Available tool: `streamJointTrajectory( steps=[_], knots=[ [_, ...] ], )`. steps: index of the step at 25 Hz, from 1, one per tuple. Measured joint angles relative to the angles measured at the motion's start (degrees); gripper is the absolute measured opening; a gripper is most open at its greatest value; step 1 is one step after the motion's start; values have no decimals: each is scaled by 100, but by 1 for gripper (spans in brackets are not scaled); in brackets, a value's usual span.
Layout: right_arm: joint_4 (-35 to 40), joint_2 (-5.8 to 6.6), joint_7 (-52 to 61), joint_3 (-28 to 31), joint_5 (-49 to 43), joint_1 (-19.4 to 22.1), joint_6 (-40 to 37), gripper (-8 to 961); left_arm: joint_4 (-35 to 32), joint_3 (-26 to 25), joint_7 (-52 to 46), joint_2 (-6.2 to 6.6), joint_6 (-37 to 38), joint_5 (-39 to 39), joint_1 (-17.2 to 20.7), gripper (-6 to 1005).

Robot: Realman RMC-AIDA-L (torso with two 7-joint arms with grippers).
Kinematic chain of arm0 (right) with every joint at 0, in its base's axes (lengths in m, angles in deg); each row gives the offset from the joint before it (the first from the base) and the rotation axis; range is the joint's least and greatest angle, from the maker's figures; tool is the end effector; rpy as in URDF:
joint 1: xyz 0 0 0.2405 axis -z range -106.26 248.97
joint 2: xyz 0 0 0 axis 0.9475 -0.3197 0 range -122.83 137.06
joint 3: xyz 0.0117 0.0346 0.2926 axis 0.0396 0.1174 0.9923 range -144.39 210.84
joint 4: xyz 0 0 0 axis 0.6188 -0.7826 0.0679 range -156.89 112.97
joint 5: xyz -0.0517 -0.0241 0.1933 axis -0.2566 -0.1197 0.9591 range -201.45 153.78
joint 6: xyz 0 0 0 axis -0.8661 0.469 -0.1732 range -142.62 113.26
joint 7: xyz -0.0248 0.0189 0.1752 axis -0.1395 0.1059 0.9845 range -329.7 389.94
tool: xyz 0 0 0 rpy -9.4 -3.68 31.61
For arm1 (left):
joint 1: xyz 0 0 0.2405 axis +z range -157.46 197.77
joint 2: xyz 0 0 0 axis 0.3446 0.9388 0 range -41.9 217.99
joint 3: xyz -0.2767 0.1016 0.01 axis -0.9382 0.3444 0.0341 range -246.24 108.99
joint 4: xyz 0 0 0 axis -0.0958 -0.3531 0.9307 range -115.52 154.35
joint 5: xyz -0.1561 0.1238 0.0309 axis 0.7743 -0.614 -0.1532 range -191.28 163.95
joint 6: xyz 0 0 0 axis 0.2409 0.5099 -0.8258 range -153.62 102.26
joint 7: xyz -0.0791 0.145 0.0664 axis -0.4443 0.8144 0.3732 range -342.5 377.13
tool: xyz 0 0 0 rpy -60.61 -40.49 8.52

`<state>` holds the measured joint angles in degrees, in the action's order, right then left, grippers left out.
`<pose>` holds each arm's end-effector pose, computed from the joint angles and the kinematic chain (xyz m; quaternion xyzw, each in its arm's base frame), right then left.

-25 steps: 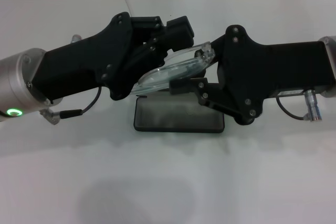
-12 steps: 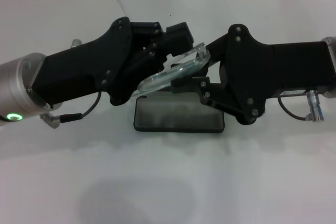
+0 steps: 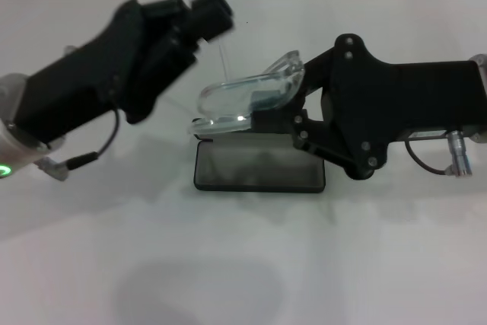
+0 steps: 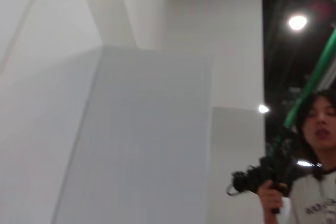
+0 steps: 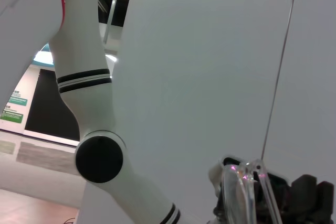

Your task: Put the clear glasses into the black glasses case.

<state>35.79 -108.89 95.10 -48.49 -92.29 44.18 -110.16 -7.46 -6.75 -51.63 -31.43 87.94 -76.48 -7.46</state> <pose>0.1206 0.3008 -0.0297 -0.8961 -0.1496 0.4178 0.0091 -0.1782 0.2952 -0.0053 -0.7956 -0.0766 -0.6005 0.0218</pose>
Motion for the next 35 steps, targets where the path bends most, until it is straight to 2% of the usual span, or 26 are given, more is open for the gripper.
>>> streamJointTrajectory(
  steps=[9, 14, 17, 21, 27, 35],
  knots=[
    [4, 33, -530, 155, 532, 363, -234, 48, 420, -1024, 77, 31, -115, 25, 146, 82],
    [-3, 39, -612, 406, 575, 381, -983, 48, 424, -1049, 7, 29, -405, 21, 151, 82],
    [-9, 42, -646, 399, 564, 290, -1370, 48, 427, -1018, -71, 19, -535, -133, 5, 82],
    [-133, 20, -656, 339, 541, 98, -1497, 48, 438, -1008, -133, 1, -546, -419, -222, 82],
    [-1133, 20, -784, 318, 564, -501, -1481, 49, 438, -751, -158, -15, -352, -587, -472, 83],
    [-1760, 44, -948, 332, 527, -842, -1353, 49, 363, -634, -162, -8, 69, -558, -536, 83]
  ],
)
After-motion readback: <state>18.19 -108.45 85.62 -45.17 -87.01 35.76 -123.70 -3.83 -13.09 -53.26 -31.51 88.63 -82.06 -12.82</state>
